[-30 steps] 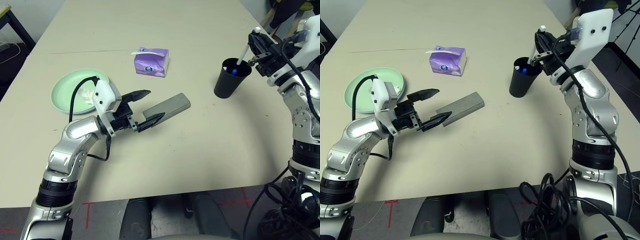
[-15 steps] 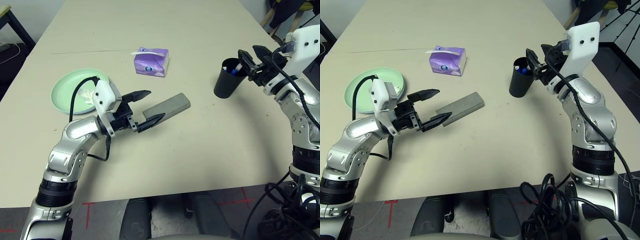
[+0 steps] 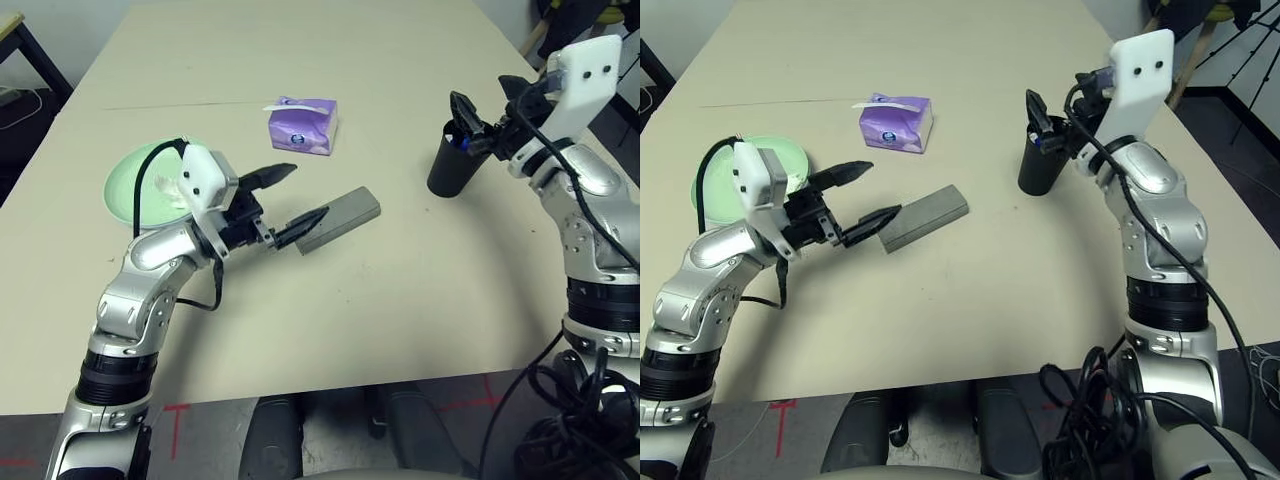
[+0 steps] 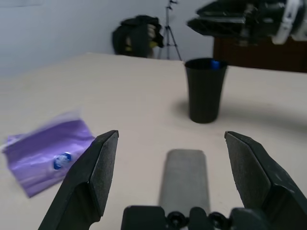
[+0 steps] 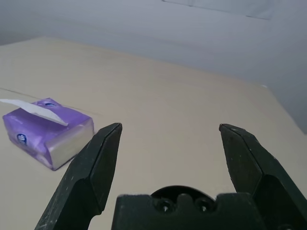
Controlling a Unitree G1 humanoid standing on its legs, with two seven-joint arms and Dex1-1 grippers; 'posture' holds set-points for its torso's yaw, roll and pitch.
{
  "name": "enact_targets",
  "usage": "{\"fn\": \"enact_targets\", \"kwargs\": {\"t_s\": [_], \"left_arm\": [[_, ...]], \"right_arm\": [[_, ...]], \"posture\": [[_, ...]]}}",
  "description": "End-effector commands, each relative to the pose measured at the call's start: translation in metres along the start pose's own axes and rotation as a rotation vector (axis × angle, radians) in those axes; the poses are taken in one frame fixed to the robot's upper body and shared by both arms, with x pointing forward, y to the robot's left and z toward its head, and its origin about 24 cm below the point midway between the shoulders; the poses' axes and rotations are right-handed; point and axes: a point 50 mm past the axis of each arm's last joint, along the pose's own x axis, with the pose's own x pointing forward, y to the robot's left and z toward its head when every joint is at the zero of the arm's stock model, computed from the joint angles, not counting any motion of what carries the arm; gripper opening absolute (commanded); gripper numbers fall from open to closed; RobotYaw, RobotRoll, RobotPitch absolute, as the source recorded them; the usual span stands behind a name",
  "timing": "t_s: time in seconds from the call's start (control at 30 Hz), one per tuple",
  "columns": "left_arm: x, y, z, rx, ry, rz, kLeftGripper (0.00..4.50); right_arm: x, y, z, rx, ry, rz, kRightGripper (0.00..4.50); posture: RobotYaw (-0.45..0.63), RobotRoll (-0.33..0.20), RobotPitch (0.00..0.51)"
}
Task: Organize and tidy the items on the table.
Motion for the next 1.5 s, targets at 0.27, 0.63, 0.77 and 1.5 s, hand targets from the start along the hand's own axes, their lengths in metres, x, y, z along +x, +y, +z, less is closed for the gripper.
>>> {"fn": "enact_targets", "kwargs": {"t_s": [0.27, 0.63, 0.77, 1.5], "left_arm": [[-0.014, 0.04, 0.01, -0.068, -0.101, 0.53, 4.5], [-0.06, 0.055, -0.004, -0.028, -0.103, 0.847, 4.5], [-0.076, 0.055, -0.012, -0.007, -0.07, 0.937, 4.5], [-0.107, 0.019, -0.057, 0.026, 0.128, 0.985, 4.5]], "right_arm": [[0.016, -0.012, -0.011, 0.013, 0.029, -0.188, 4.45], [-0.007, -0.057, -0.027, 0.159, -0.005, -0.293, 4.45], [-0.028, -0.072, -0.04, 0.181, 0.003, -0.35, 4.45], [-0.087, -0.068, -0.108, 0.178, 0.187, -0.36, 4.45]], "posture": [[0.05, 0.0, 0.089], [0.06, 0.0, 0.085], [0.06, 0.0, 0.084], [0.06, 0.0, 0.101]]}}
